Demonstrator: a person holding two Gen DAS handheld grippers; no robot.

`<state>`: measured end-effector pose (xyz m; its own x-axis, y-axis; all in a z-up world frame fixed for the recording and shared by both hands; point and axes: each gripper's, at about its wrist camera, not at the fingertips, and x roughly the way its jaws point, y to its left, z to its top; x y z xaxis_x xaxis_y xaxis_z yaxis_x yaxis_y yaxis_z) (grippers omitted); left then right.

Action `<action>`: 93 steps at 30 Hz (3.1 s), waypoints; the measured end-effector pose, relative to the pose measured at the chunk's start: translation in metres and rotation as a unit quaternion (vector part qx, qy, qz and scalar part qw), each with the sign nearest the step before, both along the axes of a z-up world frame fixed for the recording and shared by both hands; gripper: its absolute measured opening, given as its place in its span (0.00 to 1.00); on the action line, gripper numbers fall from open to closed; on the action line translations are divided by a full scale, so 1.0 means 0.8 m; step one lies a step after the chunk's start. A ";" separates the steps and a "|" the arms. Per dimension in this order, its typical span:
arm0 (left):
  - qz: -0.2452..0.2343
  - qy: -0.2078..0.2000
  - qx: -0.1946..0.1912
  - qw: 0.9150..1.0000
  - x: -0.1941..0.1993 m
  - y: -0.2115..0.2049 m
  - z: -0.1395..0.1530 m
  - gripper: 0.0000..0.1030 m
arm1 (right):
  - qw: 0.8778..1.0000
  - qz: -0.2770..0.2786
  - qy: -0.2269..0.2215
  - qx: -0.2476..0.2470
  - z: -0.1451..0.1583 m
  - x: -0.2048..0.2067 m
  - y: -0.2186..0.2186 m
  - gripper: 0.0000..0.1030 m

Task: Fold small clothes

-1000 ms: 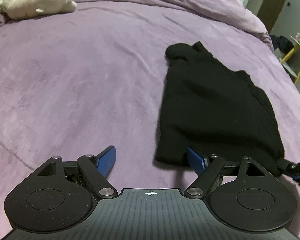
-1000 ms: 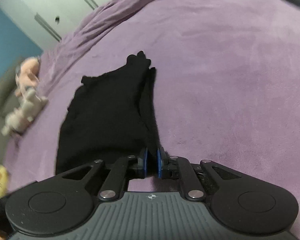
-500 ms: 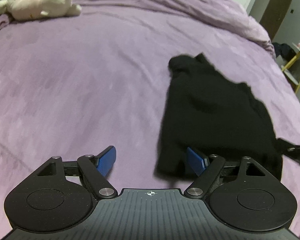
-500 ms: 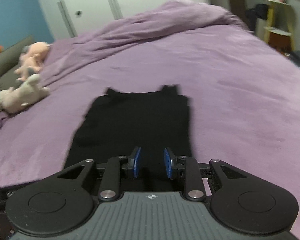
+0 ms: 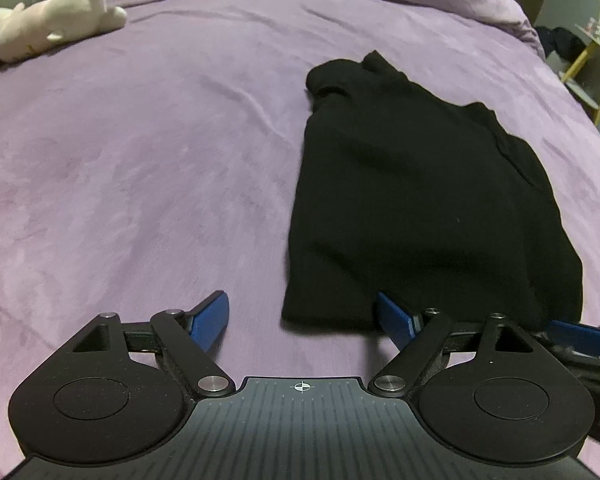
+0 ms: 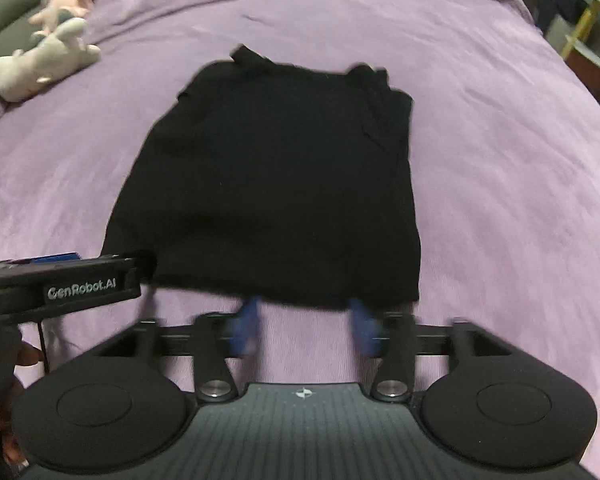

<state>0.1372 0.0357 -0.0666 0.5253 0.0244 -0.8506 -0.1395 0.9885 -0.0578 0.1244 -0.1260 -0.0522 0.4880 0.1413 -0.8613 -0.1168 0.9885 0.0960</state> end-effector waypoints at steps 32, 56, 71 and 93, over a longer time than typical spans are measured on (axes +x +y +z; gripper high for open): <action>0.002 0.020 0.075 0.997 -0.024 -0.011 0.046 0.93 | 0.996 -0.073 0.002 -0.046 0.036 -0.006 0.000 0.86; -0.010 0.010 0.088 0.996 -0.027 -0.016 0.058 0.93 | 0.995 -0.085 -0.003 -0.044 0.042 -0.014 -0.011 0.86; -0.012 0.013 0.093 0.996 -0.026 -0.025 0.059 0.93 | 0.995 -0.090 -0.003 -0.042 0.045 -0.013 -0.017 0.87; -0.015 0.018 0.097 0.995 -0.022 -0.028 0.057 0.93 | 0.995 -0.086 -0.007 -0.042 0.047 -0.013 -0.017 0.88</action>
